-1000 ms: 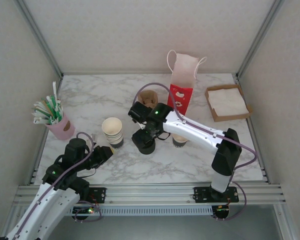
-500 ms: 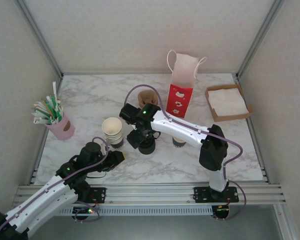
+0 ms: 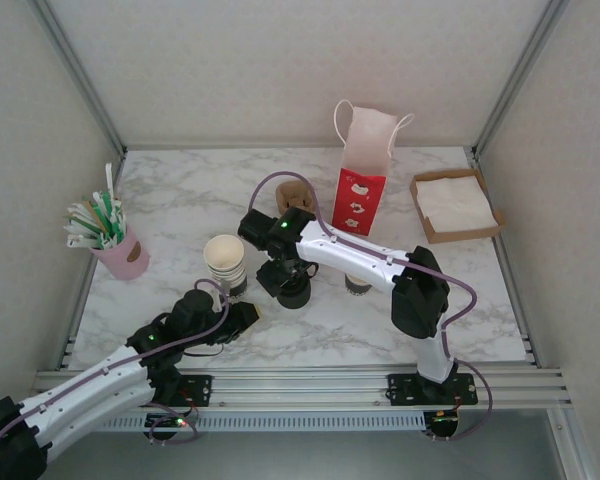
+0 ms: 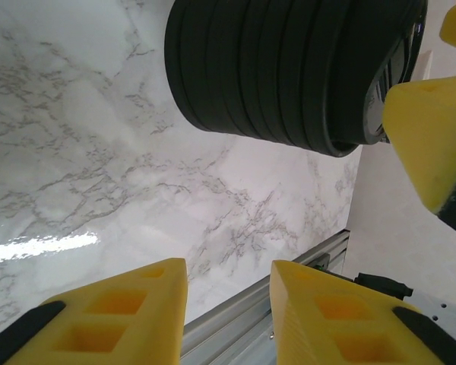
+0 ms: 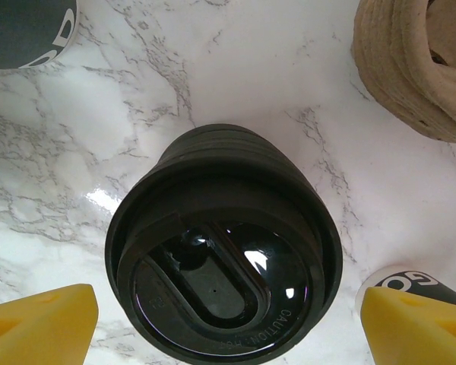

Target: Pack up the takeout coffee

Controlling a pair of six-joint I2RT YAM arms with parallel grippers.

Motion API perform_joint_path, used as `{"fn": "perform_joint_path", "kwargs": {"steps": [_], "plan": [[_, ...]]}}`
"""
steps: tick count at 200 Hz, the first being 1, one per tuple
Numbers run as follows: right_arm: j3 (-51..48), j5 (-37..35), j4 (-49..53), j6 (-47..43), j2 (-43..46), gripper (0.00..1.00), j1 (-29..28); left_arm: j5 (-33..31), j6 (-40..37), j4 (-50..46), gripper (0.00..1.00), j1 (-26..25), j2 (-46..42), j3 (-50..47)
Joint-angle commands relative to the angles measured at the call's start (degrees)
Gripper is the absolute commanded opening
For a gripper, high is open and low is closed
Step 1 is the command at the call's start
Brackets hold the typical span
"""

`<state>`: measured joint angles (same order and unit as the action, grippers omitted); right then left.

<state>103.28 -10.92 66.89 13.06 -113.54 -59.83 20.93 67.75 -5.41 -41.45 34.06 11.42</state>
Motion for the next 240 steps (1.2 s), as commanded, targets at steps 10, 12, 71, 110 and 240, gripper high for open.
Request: {"fn": "perform_joint_path", "kwargs": {"steps": [10, 12, 71, 110, 240], "plan": [[-0.2, -0.1, 0.5, 0.9, -1.6, 0.89, 0.4, -1.0, 0.7, 5.1, 0.35, -0.5, 1.5, -1.0], [-0.2, -0.1, 0.5, 0.9, -1.6, 0.89, 0.4, -1.0, 0.7, 5.2, 0.35, -0.5, 1.6, -1.0], [-0.6, 0.2, 0.4, 1.0, -2.4, 0.88, 0.5, -1.0, 0.2, 6.9, 0.36, -0.5, 3.8, -0.9], [-0.6, 0.3, 0.4, 1.1, -2.7, 0.85, 0.5, -1.0, 0.0, 7.1, 0.36, -0.4, 4.3, -0.6], [-1.0, -1.3, 1.2, 2.4, -1.0, 0.76, 0.5, -3.0, -0.6, 3.4, 0.37, -0.5, 2.5, 0.8]]}}
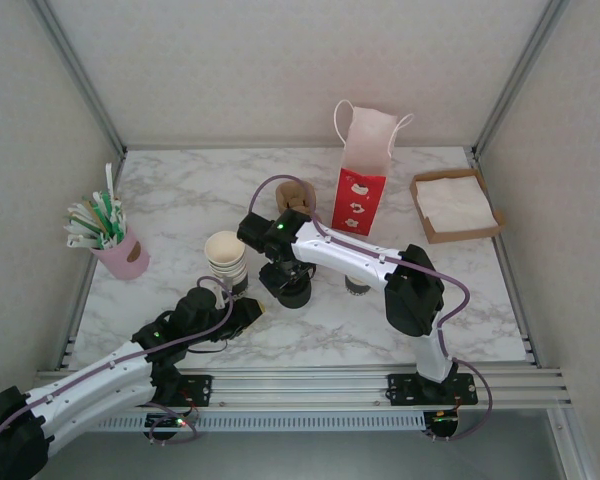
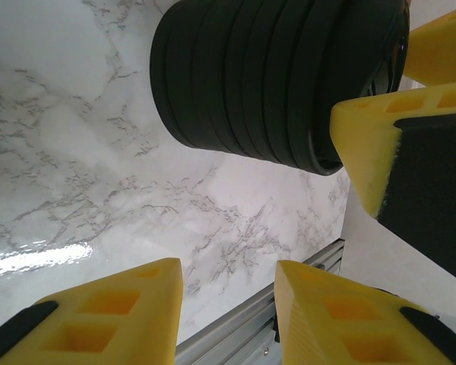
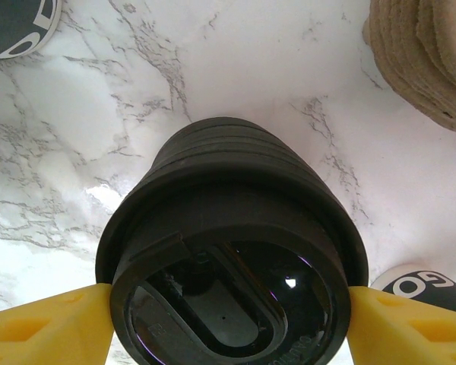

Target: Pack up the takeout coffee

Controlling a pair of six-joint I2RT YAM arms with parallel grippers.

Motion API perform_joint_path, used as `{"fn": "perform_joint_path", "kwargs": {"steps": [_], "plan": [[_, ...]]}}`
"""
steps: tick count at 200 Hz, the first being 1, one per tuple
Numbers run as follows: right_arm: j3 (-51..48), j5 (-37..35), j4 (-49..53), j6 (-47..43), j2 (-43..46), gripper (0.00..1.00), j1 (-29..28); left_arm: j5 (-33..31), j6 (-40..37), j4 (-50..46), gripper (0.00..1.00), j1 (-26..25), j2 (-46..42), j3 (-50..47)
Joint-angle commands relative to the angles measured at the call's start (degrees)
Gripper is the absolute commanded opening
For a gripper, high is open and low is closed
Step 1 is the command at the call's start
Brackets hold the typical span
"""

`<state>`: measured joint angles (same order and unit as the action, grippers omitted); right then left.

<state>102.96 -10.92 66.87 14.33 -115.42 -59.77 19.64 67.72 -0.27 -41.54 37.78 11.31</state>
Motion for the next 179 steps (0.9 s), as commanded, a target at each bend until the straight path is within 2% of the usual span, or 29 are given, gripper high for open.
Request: {"fn": "perform_joint_path", "kwargs": {"steps": [1, 179], "plan": [[-0.7, -1.3, 1.2, 1.1, 0.9, 0.76, 0.5, -1.7, -0.6, -1.8, 0.37, -0.4, -1.3, 0.9], [-3.3, 0.9, -0.2, 2.7, 6.1, 0.74, 1.4, -2.6, -1.3, -4.1, 0.37, -0.4, -1.7, 1.9]]}}
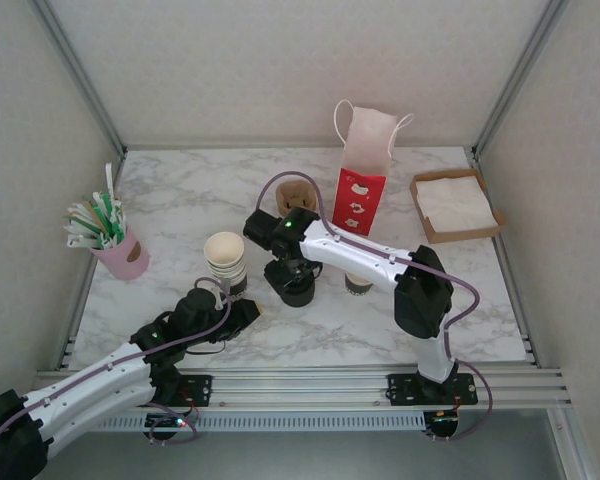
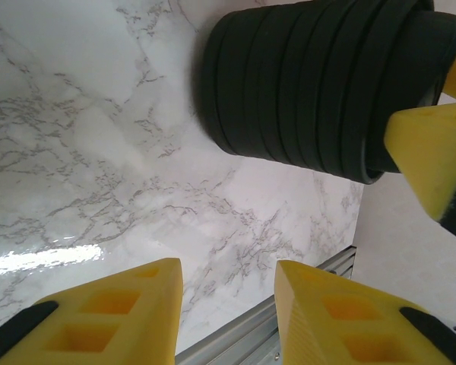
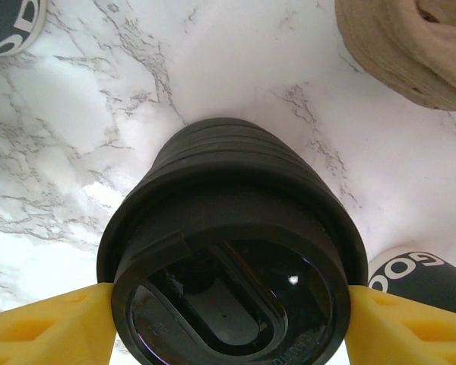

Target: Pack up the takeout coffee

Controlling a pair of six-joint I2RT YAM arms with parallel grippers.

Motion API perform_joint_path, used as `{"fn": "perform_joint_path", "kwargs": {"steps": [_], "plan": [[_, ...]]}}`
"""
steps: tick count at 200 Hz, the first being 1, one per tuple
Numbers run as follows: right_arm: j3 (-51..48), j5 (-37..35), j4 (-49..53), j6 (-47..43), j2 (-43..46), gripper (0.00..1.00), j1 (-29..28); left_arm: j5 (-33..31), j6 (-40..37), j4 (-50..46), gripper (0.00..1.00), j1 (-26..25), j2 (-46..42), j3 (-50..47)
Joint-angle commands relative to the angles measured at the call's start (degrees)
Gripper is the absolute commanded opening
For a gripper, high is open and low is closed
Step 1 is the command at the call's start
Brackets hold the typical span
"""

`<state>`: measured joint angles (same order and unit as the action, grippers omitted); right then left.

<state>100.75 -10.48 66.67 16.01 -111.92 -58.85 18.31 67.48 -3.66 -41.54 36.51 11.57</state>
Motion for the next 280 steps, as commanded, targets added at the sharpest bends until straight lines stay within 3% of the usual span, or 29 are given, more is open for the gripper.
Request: {"fn": "perform_joint_path", "kwargs": {"steps": [1, 54, 93, 182, 233, 280], "plan": [[-1.1, 0.5, -0.1, 1.1, 2.6, 0.74, 0.5, -1.2, -1.0, -0.7, 0.37, -0.4, -0.4, 1.7], [-2.6, 1.5, -0.7, 1.5, 2.9, 0.75, 0.8, -1.4, -1.1, -1.6, 0.36, -0.4, -1.0, 2.3], [-3.9, 2.0, -0.9, 2.2, 3.4, 0.75, 1.2, -6.4, -1.4, -9.4, 0.34, -2.2, -3.9, 7.0], [-8.2, 5.5, -3.6, 3.1, 7.8, 0.75, 3.0, -17.3, 3.1, -3.7, 0.32, -15.6, 5.5, 10.3], [-7.8, 5.9, -3.7, 2.9, 9.5, 0.75, 3.0, -19.6, 1.1, -10.1, 0.34, -15.9, 5.2, 14.7], [-6.8, 5.8, -2.9, 3.1, 13.3, 0.75, 3.2, -20.4, -1.3, -16.4, 0.44, -15.9, 3.9, 21.2]]}}
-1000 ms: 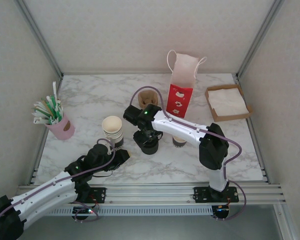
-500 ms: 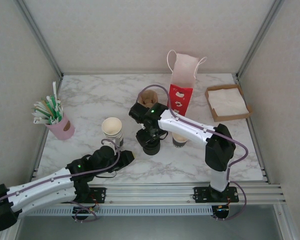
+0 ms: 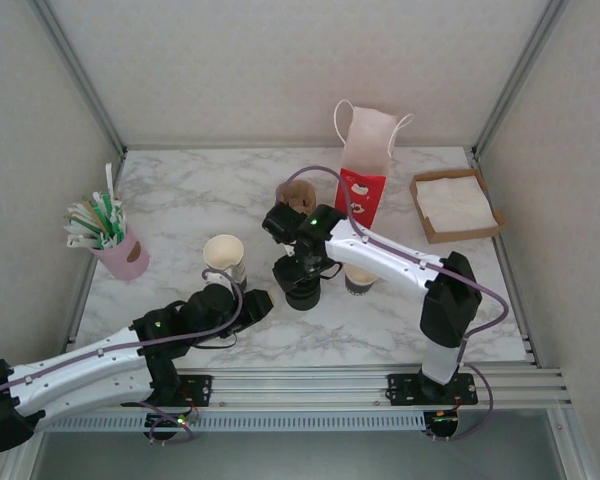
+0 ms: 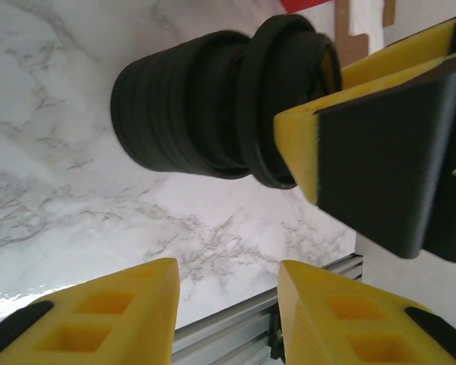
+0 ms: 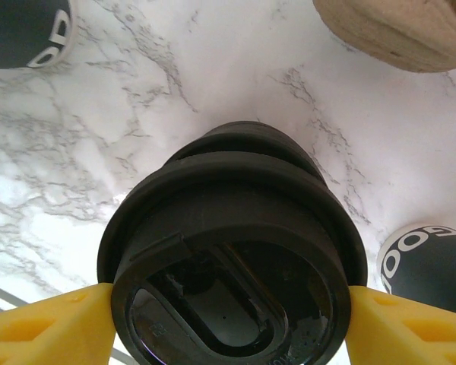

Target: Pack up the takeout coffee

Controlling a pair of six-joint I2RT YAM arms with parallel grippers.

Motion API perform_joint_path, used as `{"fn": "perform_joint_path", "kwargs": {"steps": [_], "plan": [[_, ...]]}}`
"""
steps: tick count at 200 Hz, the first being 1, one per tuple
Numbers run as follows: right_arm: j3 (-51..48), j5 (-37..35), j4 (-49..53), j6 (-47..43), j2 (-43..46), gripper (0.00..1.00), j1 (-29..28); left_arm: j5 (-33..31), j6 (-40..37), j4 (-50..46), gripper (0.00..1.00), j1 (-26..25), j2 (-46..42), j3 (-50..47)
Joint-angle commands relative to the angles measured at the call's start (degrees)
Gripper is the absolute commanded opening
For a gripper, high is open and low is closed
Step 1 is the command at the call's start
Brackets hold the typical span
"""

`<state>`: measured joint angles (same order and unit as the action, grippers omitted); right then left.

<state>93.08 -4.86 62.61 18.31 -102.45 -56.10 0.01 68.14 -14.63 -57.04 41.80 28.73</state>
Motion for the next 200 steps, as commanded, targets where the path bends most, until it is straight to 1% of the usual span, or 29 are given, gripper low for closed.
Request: {"fn": "perform_joint_path", "kwargs": {"steps": [1, 41, 58, 83, 105, 127, 143, 151, 157, 200], "plan": [[0.9, 0.2, 1.3, 0.8, 3.9, 0.75, 0.5, -2.1, -2.0, -5.5, 0.44, -0.4, -1.4, 4.2], [0.6, -0.8, 2.6, 1.1, 8.7, 0.75, 1.8, -2.9, -6.0, -12.1, 0.57, -0.4, -0.8, 12.9], [-0.2, -1.4, 3.3, 1.2, 11.3, 0.75, 2.9, -3.9, -8.1, -14.6, 0.65, -0.4, 0.5, 17.0], [-1.8, -1.9, 4.6, 1.2, 15.2, 0.75, 5.3, -5.3, -12.3, -17.4, 0.75, -0.3, 4.9, 23.4], [-4.1, -2.5, 5.3, 1.2, 18.7, 0.76, 7.7, -4.9, -16.8, -17.9, 0.82, 0.9, 10.4, 28.7], [-7.2, -2.8, 5.9, 1.2, 22.0, 0.76, 10.5, -1.6, -21.2, -16.2, 0.87, 3.8, 16.2, 32.9], [-9.7, -2.7, 6.4, 1.4, 24.2, 0.76, 12.9, 2.7, -24.4, -14.2, 0.88, 6.7, 20.6, 35.5], [-10.8, -2.6, 6.6, 1.3, 25.1, 0.76, 13.0, 4.7, -25.7, -13.5, 0.88, 8.2, 22.9, 36.7], [-11.5, -2.6, 6.9, 1.3, 25.6, 0.76, 15.2, 6.1, -26.6, -13.2, 0.88, 9.1, 24.7, 37.9], [-15.2, -2.0, 7.5, 1.2, 26.9, 0.76, 19.2, 14.6, -32.1, -10.0, 0.9, 14.4, 35.9, 43.6]]}}
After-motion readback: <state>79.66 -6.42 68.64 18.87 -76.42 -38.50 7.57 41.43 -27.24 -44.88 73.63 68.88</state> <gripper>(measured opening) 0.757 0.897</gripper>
